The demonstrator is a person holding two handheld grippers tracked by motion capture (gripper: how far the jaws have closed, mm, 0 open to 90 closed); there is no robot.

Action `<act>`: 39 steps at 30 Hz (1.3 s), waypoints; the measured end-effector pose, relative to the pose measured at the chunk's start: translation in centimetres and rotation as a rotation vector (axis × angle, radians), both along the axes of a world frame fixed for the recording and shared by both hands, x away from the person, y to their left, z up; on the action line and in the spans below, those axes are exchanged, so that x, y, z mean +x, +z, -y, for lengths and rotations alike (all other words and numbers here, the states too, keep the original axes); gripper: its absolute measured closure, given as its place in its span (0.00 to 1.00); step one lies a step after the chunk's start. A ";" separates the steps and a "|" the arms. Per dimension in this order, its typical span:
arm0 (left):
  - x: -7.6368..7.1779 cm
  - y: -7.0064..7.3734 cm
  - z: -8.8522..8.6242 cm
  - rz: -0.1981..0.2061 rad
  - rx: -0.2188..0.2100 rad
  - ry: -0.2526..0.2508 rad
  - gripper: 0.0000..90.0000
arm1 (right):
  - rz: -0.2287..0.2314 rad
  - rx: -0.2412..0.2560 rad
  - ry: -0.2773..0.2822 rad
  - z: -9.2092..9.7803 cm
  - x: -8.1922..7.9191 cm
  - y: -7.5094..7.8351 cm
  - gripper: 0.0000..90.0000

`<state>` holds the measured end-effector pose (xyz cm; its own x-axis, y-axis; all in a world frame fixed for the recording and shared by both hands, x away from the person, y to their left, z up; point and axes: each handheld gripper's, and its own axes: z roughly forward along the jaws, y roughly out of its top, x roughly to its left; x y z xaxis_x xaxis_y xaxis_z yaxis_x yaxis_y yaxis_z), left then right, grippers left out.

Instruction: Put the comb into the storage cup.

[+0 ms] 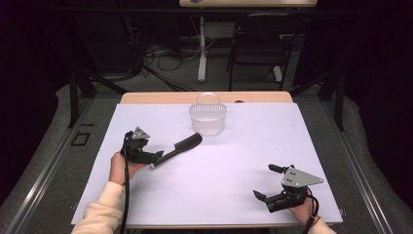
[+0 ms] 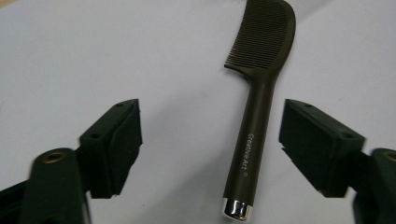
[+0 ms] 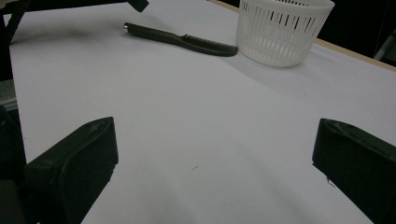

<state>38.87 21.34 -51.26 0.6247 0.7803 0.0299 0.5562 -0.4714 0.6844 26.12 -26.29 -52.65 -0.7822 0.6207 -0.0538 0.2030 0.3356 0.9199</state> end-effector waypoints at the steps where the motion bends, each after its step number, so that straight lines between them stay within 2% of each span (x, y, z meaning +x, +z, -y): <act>1: 0.0 0.1 0.0 -0.002 0.003 -0.005 0.18 | 0.001 0.001 0.001 0.0 0.0 0.0 0.00; 5: 0.1 0.2 0.2 -0.013 0.008 -0.021 0.13 | -0.002 0.002 0.000 0.0 0.0 0.0 0.00; 7: 0.2 0.3 0.4 -0.014 0.031 -0.023 0.10 | -0.005 0.004 0.001 0.0 0.0 0.0 0.00; 16: 0.5 0.7 1.4 -0.027 0.075 -0.040 0.00 | -0.006 0.003 0.001 -0.1 0.0 0.0 0.00; 34: 1.8 0.3 3.7 -0.081 0.172 -0.098 0.00 | -0.012 -0.005 0.004 -0.1 0.1 -0.1 0.00; 39: 2.0 0.4 4.2 -0.082 0.205 -0.105 0.00 | -0.019 -0.003 0.009 -0.1 0.1 -0.1 0.00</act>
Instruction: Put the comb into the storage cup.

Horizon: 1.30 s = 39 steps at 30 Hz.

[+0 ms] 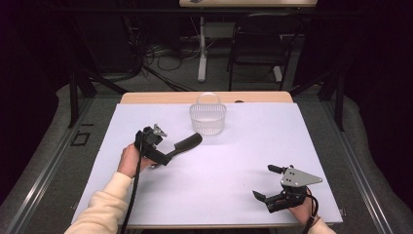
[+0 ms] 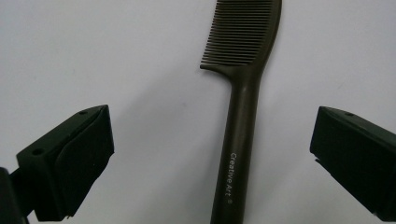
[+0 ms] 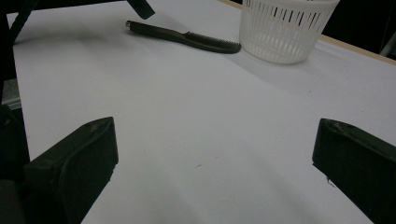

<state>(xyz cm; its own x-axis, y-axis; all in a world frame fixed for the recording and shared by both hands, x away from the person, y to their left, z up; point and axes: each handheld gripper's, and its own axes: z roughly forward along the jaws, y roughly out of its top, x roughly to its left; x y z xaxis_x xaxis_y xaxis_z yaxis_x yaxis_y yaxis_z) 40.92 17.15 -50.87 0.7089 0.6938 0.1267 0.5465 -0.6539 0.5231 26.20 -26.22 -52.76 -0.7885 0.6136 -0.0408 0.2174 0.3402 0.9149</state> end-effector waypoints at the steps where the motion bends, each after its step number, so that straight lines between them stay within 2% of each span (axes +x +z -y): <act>1: 0.1 0.0 0.1 -0.006 0.003 -0.001 0.00 | -0.001 0.000 0.002 0.0 0.0 0.0 0.00; 6: 0.4 -0.3 0.9 -0.025 0.040 -0.018 0.00 | -0.004 0.004 0.001 0.0 0.0 0.0 0.00; 10: 0.6 -0.5 1.6 -0.040 0.074 -0.003 0.00 | -0.004 0.000 0.003 0.0 0.0 -0.1 0.00; 16: 1.1 -0.7 2.2 -0.064 0.114 -0.011 0.01 | -0.003 -0.001 0.002 0.0 0.0 -0.1 0.00; 22: 1.6 -1.0 2.9 -0.082 0.132 -0.027 0.17 | -0.001 -0.008 0.005 -0.1 0.0 -0.1 0.00; 24: 1.8 -1.0 3.1 -0.100 0.141 -0.032 0.19 | -0.001 -0.005 0.005 0.0 0.0 -0.1 0.00; 27: 2.0 -1.1 3.4 -0.116 0.147 -0.039 0.29 | -0.003 -0.001 0.005 0.0 0.1 -0.1 0.00; 31: 2.3 -1.3 3.8 -0.168 0.159 -0.073 0.46 | -0.005 -0.006 0.006 -0.1 0.1 -0.1 0.00; 34: 2.5 -1.3 4.0 -0.193 0.156 -0.078 0.54 | 0.000 -0.002 0.006 -0.1 0.1 -0.1 0.00; 39: 3.1 -1.3 4.3 -0.229 0.178 -0.079 0.63 | -0.002 -0.008 0.008 -0.1 0.1 -0.1 0.00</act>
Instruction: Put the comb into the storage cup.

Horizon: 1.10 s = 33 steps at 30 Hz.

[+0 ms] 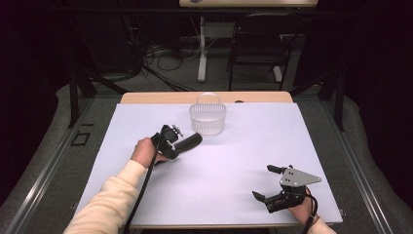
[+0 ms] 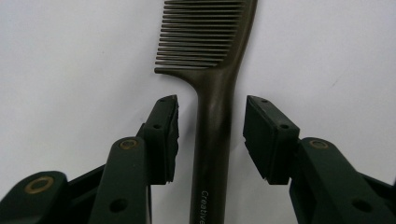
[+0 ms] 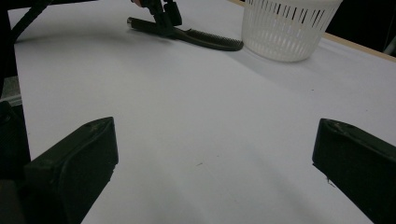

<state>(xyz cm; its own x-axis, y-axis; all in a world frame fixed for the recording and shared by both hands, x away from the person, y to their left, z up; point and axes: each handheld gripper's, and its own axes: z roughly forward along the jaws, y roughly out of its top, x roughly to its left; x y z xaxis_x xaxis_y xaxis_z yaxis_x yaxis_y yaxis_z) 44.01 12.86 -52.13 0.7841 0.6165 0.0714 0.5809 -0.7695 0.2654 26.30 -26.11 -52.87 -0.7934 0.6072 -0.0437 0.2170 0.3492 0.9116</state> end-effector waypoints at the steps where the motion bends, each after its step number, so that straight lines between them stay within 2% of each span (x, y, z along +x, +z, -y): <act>1: 0.1 -0.1 0.0 -0.010 -0.001 0.002 0.65 | 0.001 0.000 0.001 0.0 0.0 0.0 0.00; 9: 0.9 -0.5 0.3 -0.058 0.024 -0.015 0.70 | 0.000 0.003 -0.004 0.0 0.0 0.0 0.00; 20: 1.4 -0.4 0.5 -0.112 0.024 -0.050 0.78 | -0.004 -0.001 0.000 0.0 0.0 0.0 0.00; 28: 1.3 -0.3 0.5 -0.127 0.036 -0.066 0.80 | 0.000 0.003 -0.004 0.0 0.0 0.0 0.00; 33: 1.0 0.0 0.0 -0.119 0.018 -0.059 0.80 | -0.001 -0.002 -0.005 0.0 0.0 0.0 0.00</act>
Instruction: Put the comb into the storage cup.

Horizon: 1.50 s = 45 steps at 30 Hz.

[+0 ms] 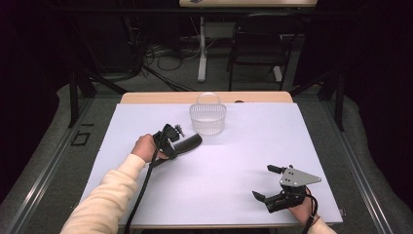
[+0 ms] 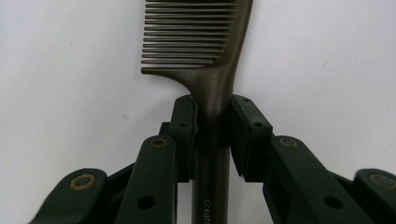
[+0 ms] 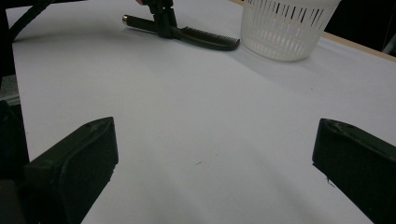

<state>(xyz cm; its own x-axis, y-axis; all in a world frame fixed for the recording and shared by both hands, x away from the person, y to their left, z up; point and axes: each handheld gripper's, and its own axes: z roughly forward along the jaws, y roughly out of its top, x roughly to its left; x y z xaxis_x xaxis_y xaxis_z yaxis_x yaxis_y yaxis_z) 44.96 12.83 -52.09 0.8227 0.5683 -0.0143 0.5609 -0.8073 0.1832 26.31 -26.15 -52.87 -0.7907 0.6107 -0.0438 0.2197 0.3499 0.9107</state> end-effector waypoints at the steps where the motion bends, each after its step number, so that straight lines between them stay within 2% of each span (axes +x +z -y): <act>1: -0.1 0.1 -0.1 0.005 -0.001 0.000 0.80 | 0.001 0.002 0.000 0.0 0.0 0.0 0.00; 12: -1.2 1.5 -0.1 0.034 -0.040 -0.017 0.80 | -0.001 0.003 -0.004 0.0 0.0 0.0 0.00; 21: -2.4 2.3 -0.4 0.086 -0.098 -0.022 0.80 | 0.002 0.002 0.000 0.0 0.0 0.0 0.00; 45: -3.6 3.1 -2.8 0.169 -0.244 0.051 0.80 | 0.003 -0.003 -0.003 0.0 0.0 0.0 0.00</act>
